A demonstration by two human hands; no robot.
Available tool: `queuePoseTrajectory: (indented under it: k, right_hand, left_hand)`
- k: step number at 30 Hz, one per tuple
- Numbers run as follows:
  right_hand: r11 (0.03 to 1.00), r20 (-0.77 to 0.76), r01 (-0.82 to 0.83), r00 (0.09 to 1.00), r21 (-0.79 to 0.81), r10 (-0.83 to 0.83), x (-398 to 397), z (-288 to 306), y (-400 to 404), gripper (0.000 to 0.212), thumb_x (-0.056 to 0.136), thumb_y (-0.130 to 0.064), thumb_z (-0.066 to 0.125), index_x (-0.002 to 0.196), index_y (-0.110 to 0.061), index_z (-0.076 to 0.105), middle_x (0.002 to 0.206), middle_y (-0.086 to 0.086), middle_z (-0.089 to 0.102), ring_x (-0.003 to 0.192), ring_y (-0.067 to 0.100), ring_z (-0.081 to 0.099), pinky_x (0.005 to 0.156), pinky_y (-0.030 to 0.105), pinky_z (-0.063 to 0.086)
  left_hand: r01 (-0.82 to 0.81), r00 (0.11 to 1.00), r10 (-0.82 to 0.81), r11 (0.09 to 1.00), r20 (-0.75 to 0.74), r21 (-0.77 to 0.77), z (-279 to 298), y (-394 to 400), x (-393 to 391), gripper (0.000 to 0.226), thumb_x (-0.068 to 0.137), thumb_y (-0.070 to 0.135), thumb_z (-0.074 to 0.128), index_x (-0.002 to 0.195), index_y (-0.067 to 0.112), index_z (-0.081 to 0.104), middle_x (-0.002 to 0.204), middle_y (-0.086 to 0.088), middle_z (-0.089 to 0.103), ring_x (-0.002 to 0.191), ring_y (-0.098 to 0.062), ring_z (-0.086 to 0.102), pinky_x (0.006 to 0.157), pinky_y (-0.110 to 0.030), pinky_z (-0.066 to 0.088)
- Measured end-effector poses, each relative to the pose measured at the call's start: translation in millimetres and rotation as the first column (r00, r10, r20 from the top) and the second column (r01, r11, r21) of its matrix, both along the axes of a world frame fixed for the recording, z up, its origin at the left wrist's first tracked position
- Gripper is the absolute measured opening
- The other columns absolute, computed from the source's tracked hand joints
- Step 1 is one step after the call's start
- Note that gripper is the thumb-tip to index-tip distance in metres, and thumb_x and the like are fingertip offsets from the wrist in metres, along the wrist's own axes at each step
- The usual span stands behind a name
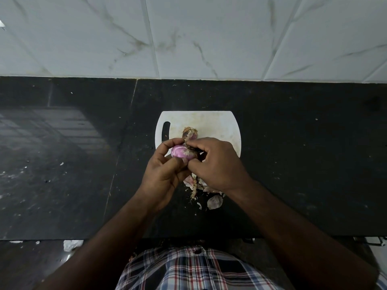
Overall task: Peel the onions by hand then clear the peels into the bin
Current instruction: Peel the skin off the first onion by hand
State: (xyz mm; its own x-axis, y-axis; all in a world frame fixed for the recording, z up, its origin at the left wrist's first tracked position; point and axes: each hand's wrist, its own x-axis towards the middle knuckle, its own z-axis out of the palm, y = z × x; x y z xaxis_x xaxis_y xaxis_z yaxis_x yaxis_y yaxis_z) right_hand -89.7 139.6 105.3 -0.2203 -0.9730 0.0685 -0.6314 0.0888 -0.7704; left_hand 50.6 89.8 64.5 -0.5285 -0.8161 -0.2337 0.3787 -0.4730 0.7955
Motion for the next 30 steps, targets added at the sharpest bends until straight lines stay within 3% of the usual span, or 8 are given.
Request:
queuePoseTrajectory:
  k: [3, 8, 14, 16, 18, 22, 25, 30]
  right_hand:
    - [1.0, -0.041, -0.017, 0.999, -0.002, 0.017, 1.5, 0.2, -0.1, 0.046, 0.082, -0.015, 0.068, 0.128, -0.014, 0.067, 0.122, 0.006, 0.071, 0.11, 0.018, 0.065, 0.095, 0.027, 0.053]
    - [1.0, -0.065, -0.001, 0.998, -0.003, 0.0, 3.8, -0.2, -0.7, 0.042, 0.086, -0.012, 0.064, 0.128, -0.014, 0.067, 0.123, 0.006, 0.071, 0.111, 0.017, 0.065, 0.093, 0.02, 0.048]
    - [0.997, 0.073, 0.063, 0.995, 0.049, -0.067, -12.9, -3.7, -5.7, 0.039, 0.088, -0.001, 0.055, 0.115, -0.021, 0.075, 0.111, -0.004, 0.075, 0.097, 0.003, 0.069, 0.086, 0.018, 0.056]
    - [0.996, 0.168, 0.058, 0.983, 0.075, -0.07, -17.1, -3.9, -5.4, 0.032, 0.093, -0.009, 0.058, 0.116, -0.023, 0.074, 0.111, -0.008, 0.075, 0.095, -0.001, 0.069, 0.084, 0.017, 0.056]
    - [0.994, 0.229, 0.074, 0.969, 0.085, -0.091, -17.5, -3.8, -3.6, 0.027, 0.094, -0.022, 0.063, 0.119, -0.025, 0.072, 0.112, -0.01, 0.073, 0.1, 0.0, 0.067, 0.089, 0.026, 0.057]
    - [0.99, 0.183, 0.065, 0.979, 0.123, -0.087, -13.4, -5.9, 2.8, 0.035, 0.089, -0.037, 0.069, 0.124, -0.029, 0.069, 0.113, -0.014, 0.072, 0.104, -0.003, 0.064, 0.093, 0.026, 0.054]
    - [0.991, 0.227, 0.03, 0.972, 0.132, -0.059, -13.0, -4.9, 3.0, 0.035, 0.089, -0.031, 0.069, 0.123, -0.029, 0.07, 0.114, -0.015, 0.073, 0.104, -0.004, 0.065, 0.094, 0.028, 0.055]
    - [0.991, 0.232, 0.052, 0.969, 0.124, -0.08, -14.9, -6.3, 1.5, 0.038, 0.08, -0.011, 0.068, 0.114, -0.024, 0.075, 0.104, -0.01, 0.076, 0.097, -0.001, 0.069, 0.09, 0.03, 0.057]
  left_hand:
    - [-0.009, 1.0, 0.009, 1.0, -0.004, -0.011, 0.9, 1.0, -0.7, 0.042, 0.078, -0.003, 0.057, 0.118, 0.01, 0.059, 0.1, -0.013, 0.073, 0.086, -0.021, 0.073, 0.072, -0.029, 0.06]
    - [-0.008, 1.0, 0.008, 1.0, 0.001, -0.018, 1.7, 0.4, -0.3, 0.041, 0.078, -0.004, 0.057, 0.117, 0.01, 0.06, 0.103, -0.015, 0.072, 0.089, -0.023, 0.073, 0.072, -0.03, 0.06]
    - [0.034, 0.999, -0.033, 0.998, -0.037, 0.048, 1.9, 2.2, -0.1, 0.046, 0.079, 0.0, 0.053, 0.123, 0.011, 0.06, 0.119, -0.019, 0.068, 0.096, -0.033, 0.072, 0.081, -0.039, 0.061]
    - [0.06, 0.997, -0.055, 0.995, -0.061, 0.084, 2.9, -0.1, 0.7, 0.049, 0.08, 0.0, 0.052, 0.126, 0.011, 0.059, 0.122, -0.022, 0.066, 0.098, -0.036, 0.071, 0.085, -0.042, 0.061]
    - [0.08, 0.994, -0.07, 0.989, -0.082, 0.122, 3.7, -1.8, 1.5, 0.05, 0.079, 0.001, 0.051, 0.128, 0.01, 0.057, 0.117, -0.022, 0.068, 0.097, -0.035, 0.072, 0.087, -0.042, 0.06]
    - [0.107, 0.99, -0.09, 0.979, -0.105, 0.173, 4.2, -1.7, 0.7, 0.052, 0.081, 0.001, 0.054, 0.132, 0.008, 0.054, 0.114, -0.019, 0.069, 0.093, -0.029, 0.072, 0.082, -0.039, 0.061]
    - [0.103, 0.994, -0.094, 0.98, -0.057, 0.172, 2.0, -0.4, 1.0, 0.052, 0.086, -0.004, 0.064, 0.136, 0.006, 0.052, 0.109, -0.016, 0.07, 0.092, -0.026, 0.073, 0.08, -0.036, 0.061]
    - [0.091, 0.996, -0.085, 0.977, -0.038, 0.19, -0.4, -3.9, 3.3, 0.051, 0.085, 0.012, 0.065, 0.134, 0.008, 0.054, 0.113, -0.019, 0.069, 0.092, -0.028, 0.072, 0.083, -0.039, 0.062]
